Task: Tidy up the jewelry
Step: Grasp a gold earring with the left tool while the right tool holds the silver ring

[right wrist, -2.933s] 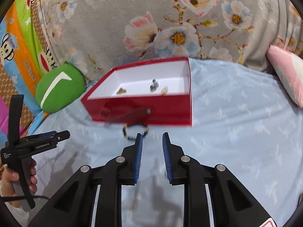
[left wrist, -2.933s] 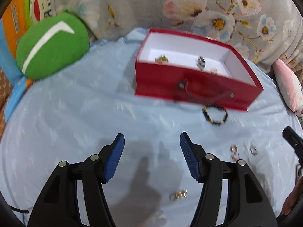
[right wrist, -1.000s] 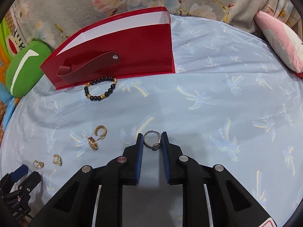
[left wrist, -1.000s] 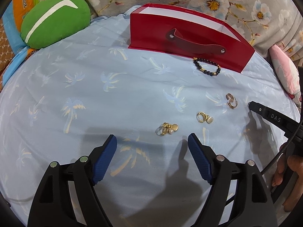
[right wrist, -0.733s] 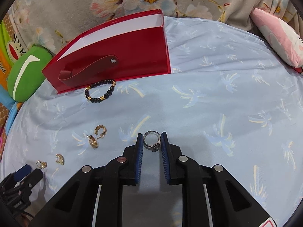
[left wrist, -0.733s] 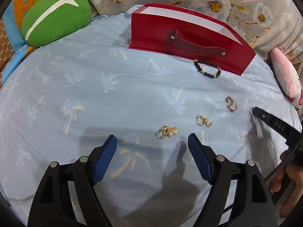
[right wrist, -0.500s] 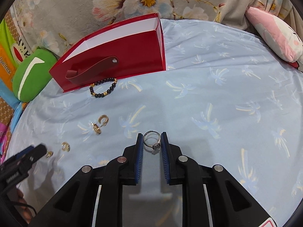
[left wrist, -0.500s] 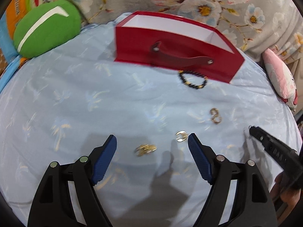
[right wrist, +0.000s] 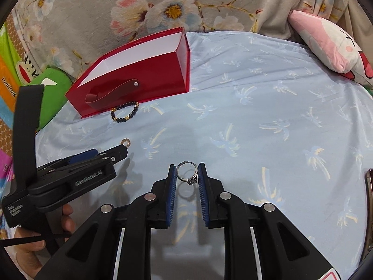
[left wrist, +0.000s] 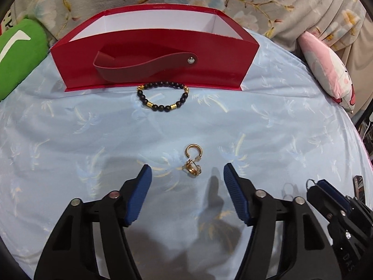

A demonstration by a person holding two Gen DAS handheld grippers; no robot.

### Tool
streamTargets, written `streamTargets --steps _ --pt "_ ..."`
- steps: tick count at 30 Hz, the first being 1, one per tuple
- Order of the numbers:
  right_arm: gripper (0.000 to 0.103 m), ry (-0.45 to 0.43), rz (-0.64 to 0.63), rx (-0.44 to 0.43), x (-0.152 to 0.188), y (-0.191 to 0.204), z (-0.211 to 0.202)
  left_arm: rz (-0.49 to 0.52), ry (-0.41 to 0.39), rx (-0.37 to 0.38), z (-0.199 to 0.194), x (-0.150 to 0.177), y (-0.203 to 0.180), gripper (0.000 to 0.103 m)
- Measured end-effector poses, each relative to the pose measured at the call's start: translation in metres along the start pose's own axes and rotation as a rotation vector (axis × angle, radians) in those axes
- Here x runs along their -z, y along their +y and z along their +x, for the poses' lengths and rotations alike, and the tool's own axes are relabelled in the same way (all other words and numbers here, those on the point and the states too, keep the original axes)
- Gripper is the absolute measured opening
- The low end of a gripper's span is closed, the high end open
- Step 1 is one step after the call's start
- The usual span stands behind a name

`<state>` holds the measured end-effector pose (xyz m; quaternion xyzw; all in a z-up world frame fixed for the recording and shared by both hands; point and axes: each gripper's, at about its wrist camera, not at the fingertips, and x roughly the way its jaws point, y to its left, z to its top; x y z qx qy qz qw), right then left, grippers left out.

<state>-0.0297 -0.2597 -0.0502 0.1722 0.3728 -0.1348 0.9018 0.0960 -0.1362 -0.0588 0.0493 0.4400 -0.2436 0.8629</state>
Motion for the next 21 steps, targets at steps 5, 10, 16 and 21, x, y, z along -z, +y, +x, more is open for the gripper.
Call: streamTargets --steps 5,10,16,21 --pt "0.018 -0.007 0.015 0.007 0.0 -0.006 -0.001 0.007 0.008 -0.025 0.006 0.001 -0.002 0.037" --pt "0.018 -0.011 0.018 0.003 -0.001 -0.006 -0.003 -0.009 0.017 -0.006 0.005 0.001 0.004 0.007" --pt "0.018 -0.025 0.001 -0.006 -0.003 0.0 -0.009 -0.03 -0.014 0.006 -0.013 0.004 0.017 0.005" --pt "0.018 -0.057 -0.025 -0.029 -0.01 0.009 -0.02 -0.062 -0.07 0.006 -0.048 0.001 0.043 0.005"
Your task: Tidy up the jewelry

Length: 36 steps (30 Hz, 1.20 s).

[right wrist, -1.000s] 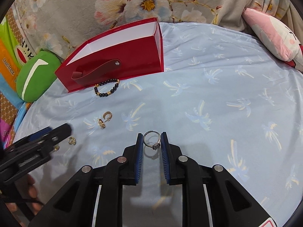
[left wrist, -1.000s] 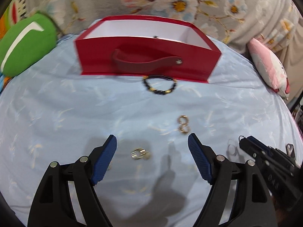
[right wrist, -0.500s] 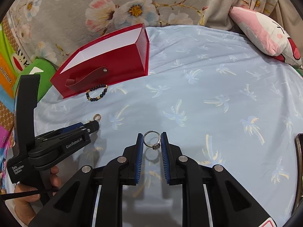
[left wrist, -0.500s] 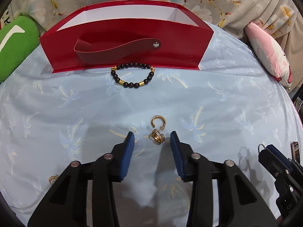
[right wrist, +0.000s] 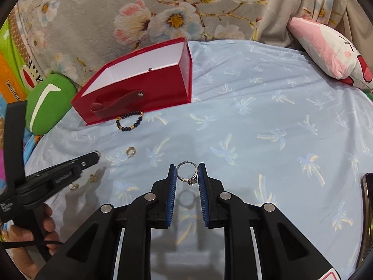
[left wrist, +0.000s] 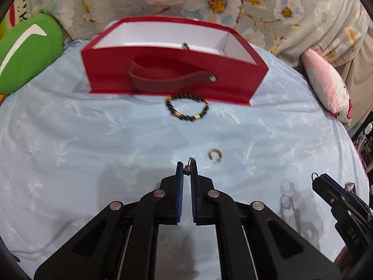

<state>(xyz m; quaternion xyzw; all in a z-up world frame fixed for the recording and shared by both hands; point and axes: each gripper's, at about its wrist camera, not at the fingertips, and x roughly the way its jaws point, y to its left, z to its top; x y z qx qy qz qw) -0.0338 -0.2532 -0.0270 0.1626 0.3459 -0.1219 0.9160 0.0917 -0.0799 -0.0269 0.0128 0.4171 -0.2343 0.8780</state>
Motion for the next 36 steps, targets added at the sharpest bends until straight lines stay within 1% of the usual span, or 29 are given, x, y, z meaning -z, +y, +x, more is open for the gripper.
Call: streamTargets --steps 2,7,11,12,13,16,20,21,23,25,27,30,32,34,36 --pt "0.018 -0.02 -0.016 -0.008 -0.005 0.005 -0.005 -0.014 -0.028 -0.011 -0.015 -0.007 0.014 0.005" --pt "0.018 -0.074 -0.061 -0.03 -0.03 0.018 -0.014 -0.019 -0.12 -0.079 -0.052 -0.038 0.049 0.005" --pt "0.018 -0.122 -0.096 -0.054 -0.059 0.029 -0.016 -0.011 -0.167 -0.117 -0.065 -0.064 0.064 0.005" --pt "0.008 -0.138 -0.108 -0.062 -0.068 0.033 -0.016 -0.007 -0.18 -0.127 -0.067 -0.071 0.066 0.005" --pt "0.001 -0.147 -0.12 -0.071 -0.077 0.037 -0.014 -0.003 -0.191 -0.135 -0.068 -0.077 0.068 0.005" --pt "0.001 -0.174 -0.139 -0.101 -0.103 0.048 -0.005 0.009 -0.22 -0.152 -0.067 -0.099 0.07 0.005" --pt "0.0 -0.186 -0.176 -0.074 -0.128 0.059 0.013 0.011 -0.225 -0.161 -0.054 -0.128 0.072 0.005" --pt "0.0 -0.181 -0.17 -0.074 -0.131 0.058 0.016 0.009 -0.223 -0.153 -0.052 -0.133 0.071 0.005" --pt "0.0 -0.161 -0.168 -0.068 -0.128 0.055 0.022 0.009 -0.225 -0.142 -0.051 -0.135 0.07 0.005" --pt "0.001 -0.104 -0.168 -0.066 -0.113 0.049 0.035 0.015 -0.229 -0.139 -0.051 -0.132 0.069 0.005" --pt "0.01 -0.042 -0.16 -0.06 -0.095 0.043 0.053 0.012 -0.223 -0.138 -0.047 -0.127 0.069 0.005" --pt "0.011 0.038 -0.166 -0.063 -0.078 0.041 0.083 -0.001 -0.196 -0.131 -0.039 -0.12 0.071 0.005" --pt "0.013 0.075 -0.166 -0.069 -0.074 0.043 0.1 -0.007 -0.181 -0.127 -0.034 -0.115 0.07 0.005" --pt "0.018 0.101 -0.165 -0.08 -0.072 0.048 0.114 -0.004 -0.168 -0.126 -0.03 -0.109 0.069 0.005" --pt "0.031 0.113 -0.179 -0.087 -0.07 0.057 0.125 0.0 -0.162 -0.134 -0.027 -0.105 0.069 0.005"
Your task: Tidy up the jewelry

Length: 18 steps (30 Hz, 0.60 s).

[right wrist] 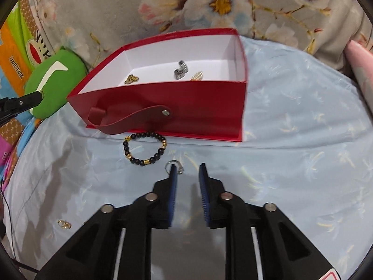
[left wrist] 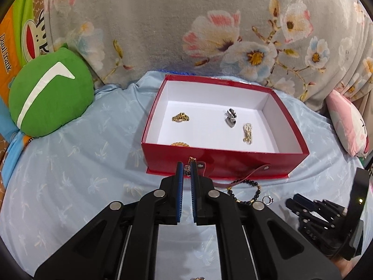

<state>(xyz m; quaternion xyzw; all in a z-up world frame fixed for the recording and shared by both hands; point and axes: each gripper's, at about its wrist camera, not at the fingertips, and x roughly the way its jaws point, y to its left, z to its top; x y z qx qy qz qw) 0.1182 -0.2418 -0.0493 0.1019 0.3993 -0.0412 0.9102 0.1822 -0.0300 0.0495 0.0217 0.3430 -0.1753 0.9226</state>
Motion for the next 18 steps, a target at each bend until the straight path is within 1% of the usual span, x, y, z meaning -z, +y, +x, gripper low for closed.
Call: streamTargets --steps 2,7,8,10,12,13,14,15,18 --pt "0.034 0.014 -0.02 0.004 -0.001 0.008 0.011 0.0 0.005 -0.006 0.002 0.004 0.002 0.006" --pt "0.034 0.076 -0.036 0.023 0.002 0.017 0.036 -0.014 0.025 -0.014 0.009 0.008 0.012 0.006" --pt "0.033 0.063 -0.043 0.033 0.003 0.019 0.036 -0.015 0.027 -0.016 0.011 0.009 0.014 0.006" --pt "0.029 0.062 -0.06 0.065 0.004 0.022 0.037 -0.018 0.033 -0.015 0.013 0.01 0.016 0.006" --pt "0.017 0.059 -0.06 0.076 0.003 0.022 0.039 -0.019 0.038 -0.015 0.016 0.012 0.017 0.006" --pt "0.014 0.061 -0.056 0.07 0.002 0.021 0.04 -0.021 0.04 -0.013 0.016 0.013 0.018 0.006" --pt "0.006 0.064 -0.053 0.062 0.002 0.02 0.04 -0.023 0.042 -0.011 0.017 0.014 0.018 0.006" --pt "0.003 0.065 -0.052 0.058 0.002 0.02 0.04 -0.024 0.044 -0.01 0.017 0.014 0.018 0.006" --pt "0.002 0.063 -0.056 0.06 0.003 0.021 0.04 -0.025 0.054 -0.01 0.018 0.018 0.019 0.006"
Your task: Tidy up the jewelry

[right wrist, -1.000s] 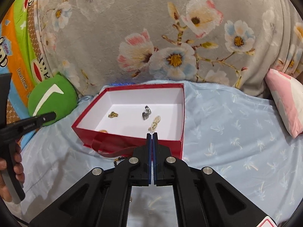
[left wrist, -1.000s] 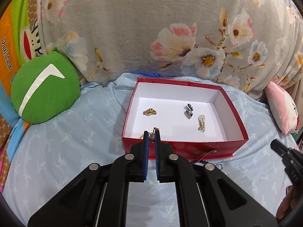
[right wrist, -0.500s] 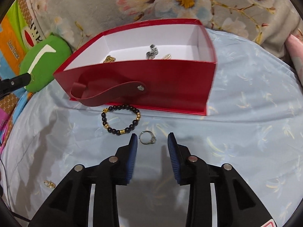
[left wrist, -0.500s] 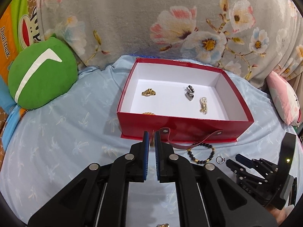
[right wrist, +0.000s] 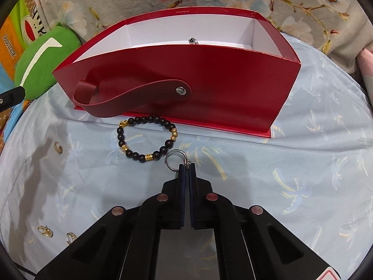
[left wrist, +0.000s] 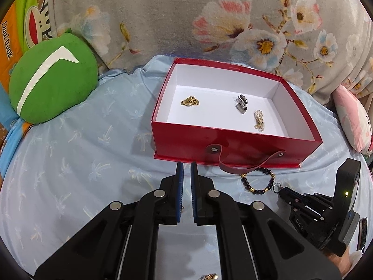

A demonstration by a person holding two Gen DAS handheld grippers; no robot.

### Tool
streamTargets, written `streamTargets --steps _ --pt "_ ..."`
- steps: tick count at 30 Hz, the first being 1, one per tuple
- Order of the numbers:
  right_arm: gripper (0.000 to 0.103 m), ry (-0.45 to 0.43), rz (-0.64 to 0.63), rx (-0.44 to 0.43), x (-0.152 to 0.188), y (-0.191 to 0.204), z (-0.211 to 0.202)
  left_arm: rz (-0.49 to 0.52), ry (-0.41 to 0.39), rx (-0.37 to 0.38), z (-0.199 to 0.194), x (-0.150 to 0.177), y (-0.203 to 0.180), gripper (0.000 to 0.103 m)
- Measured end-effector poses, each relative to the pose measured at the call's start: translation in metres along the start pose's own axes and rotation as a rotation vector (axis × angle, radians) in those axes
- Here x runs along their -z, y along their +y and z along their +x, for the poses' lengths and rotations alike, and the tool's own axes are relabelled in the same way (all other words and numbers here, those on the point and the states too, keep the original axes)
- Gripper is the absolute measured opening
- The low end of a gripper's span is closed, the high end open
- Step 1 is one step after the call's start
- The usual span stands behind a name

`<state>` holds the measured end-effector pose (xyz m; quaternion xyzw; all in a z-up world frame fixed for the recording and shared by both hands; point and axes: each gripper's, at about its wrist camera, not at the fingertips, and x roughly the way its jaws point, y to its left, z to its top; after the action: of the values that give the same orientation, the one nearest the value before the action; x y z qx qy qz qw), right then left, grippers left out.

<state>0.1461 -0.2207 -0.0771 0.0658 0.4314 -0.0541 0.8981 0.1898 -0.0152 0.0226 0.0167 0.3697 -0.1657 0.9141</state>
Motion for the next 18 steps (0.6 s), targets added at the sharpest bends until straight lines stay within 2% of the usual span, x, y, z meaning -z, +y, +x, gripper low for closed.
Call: streamTargets --steps 9,10,11,15,18 --pt "0.003 -0.008 0.014 -0.037 0.005 -0.004 -0.008 -0.06 0.081 -0.011 0.019 0.022 0.017 0.006" --pt "0.004 -0.014 0.009 -0.033 0.005 -0.003 -0.009 -0.063 0.086 -0.014 0.02 0.024 0.018 0.007" --pt "0.01 -0.016 0.001 -0.029 0.004 -0.002 -0.01 -0.067 0.091 -0.015 0.022 0.025 0.019 0.008" --pt "0.019 -0.019 -0.013 -0.013 0.0 0.003 -0.005 -0.077 0.103 -0.019 0.025 0.032 0.02 0.025" --pt "0.018 -0.011 -0.012 -0.013 0.0 0.004 0.0 -0.068 0.11 -0.021 0.026 0.035 0.02 0.035"
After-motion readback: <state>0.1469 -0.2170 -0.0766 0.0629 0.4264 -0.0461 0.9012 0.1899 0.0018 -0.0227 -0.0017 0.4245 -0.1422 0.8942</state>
